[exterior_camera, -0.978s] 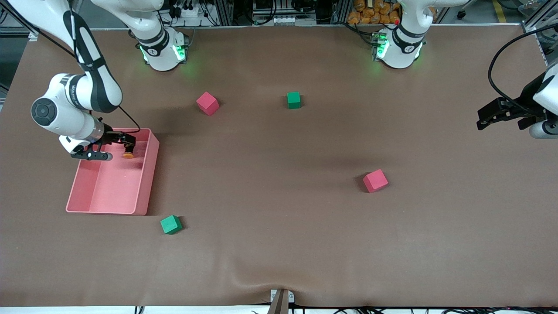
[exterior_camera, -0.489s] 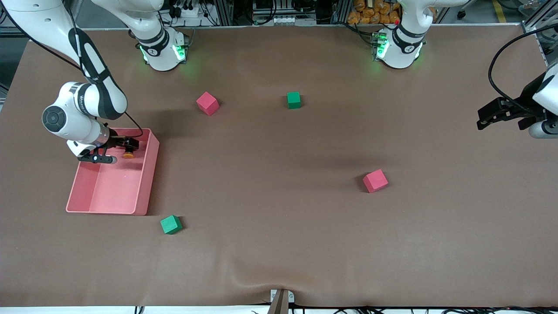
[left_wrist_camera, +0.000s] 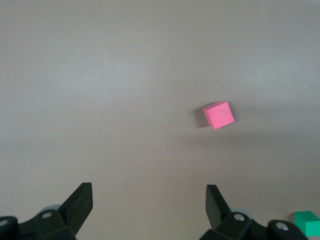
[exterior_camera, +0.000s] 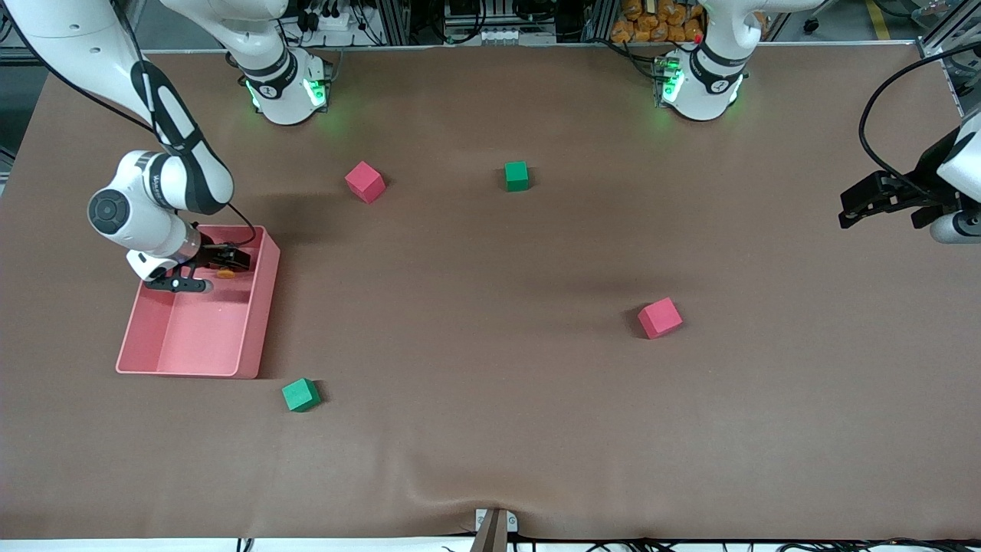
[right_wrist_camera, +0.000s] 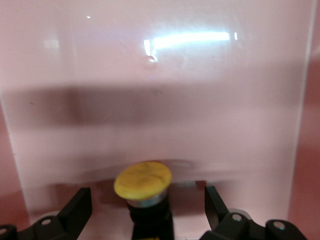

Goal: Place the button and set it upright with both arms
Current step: 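Close the right gripper around the yellow-capped button in the tray, then lift the button out of the tray with the right gripper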

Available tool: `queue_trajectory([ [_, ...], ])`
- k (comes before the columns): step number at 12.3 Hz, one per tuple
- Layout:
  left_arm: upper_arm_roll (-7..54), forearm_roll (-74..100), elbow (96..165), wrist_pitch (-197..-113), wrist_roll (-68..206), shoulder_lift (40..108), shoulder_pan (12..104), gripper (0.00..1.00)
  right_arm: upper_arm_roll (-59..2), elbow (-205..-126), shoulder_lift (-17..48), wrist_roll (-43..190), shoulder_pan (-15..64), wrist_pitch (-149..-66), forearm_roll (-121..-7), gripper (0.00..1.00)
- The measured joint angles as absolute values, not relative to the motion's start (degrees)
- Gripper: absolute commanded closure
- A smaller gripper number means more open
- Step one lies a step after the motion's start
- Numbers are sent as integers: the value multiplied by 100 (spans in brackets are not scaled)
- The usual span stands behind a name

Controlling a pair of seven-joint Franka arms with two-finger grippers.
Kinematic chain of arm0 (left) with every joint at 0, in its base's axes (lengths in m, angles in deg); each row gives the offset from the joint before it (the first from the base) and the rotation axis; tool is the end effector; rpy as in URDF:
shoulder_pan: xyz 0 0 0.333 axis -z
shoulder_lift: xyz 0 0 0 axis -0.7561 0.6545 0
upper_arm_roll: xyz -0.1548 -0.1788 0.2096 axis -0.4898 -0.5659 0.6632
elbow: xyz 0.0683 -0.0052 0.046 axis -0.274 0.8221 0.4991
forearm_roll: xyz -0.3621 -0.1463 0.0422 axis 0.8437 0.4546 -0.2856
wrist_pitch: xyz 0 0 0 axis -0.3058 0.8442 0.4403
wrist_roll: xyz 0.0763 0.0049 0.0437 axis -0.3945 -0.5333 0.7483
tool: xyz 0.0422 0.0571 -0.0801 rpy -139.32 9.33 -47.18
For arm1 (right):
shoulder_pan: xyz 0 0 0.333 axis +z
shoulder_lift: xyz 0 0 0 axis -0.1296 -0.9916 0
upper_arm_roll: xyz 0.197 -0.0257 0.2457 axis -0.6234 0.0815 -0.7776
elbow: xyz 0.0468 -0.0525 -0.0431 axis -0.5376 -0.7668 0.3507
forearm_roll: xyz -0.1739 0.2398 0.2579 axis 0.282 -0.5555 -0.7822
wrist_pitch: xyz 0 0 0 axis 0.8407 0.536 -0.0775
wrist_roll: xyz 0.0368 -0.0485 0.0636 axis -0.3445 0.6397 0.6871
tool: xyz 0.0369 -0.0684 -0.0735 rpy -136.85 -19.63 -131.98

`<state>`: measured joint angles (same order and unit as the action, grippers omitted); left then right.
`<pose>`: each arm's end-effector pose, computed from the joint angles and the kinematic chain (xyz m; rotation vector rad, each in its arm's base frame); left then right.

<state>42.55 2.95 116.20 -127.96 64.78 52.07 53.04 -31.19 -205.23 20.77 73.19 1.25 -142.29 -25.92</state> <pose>0.5740 -0.0302 0.6260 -3.1223 0.0263 -0.0269 0.4783 -0.0756 0.1742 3.1240 -0.0856 -0.1611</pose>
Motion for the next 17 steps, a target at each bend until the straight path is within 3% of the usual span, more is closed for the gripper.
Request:
queue_trajectory([
  [7, 4258, 295, 11620, -12796, 6477, 5207, 5304, 0, -3116, -20523, 2035, 7319, 167, -14291, -2592, 0],
  [8, 4258, 295, 11620, -12796, 6477, 5207, 5304, 0, -3116, -20523, 2035, 7319, 167, -14295, -2592, 57],
  [9, 4258, 295, 11620, -12796, 6477, 5207, 5304, 0, -3116, -20523, 2035, 7320, 167, -14296, -2592, 100],
  [17, 4261, 295, 11620, -12796, 6476, 5207, 5303, 0, -3113, -20482, 2134, 7386, 167, -14296, -2592, 100],
])
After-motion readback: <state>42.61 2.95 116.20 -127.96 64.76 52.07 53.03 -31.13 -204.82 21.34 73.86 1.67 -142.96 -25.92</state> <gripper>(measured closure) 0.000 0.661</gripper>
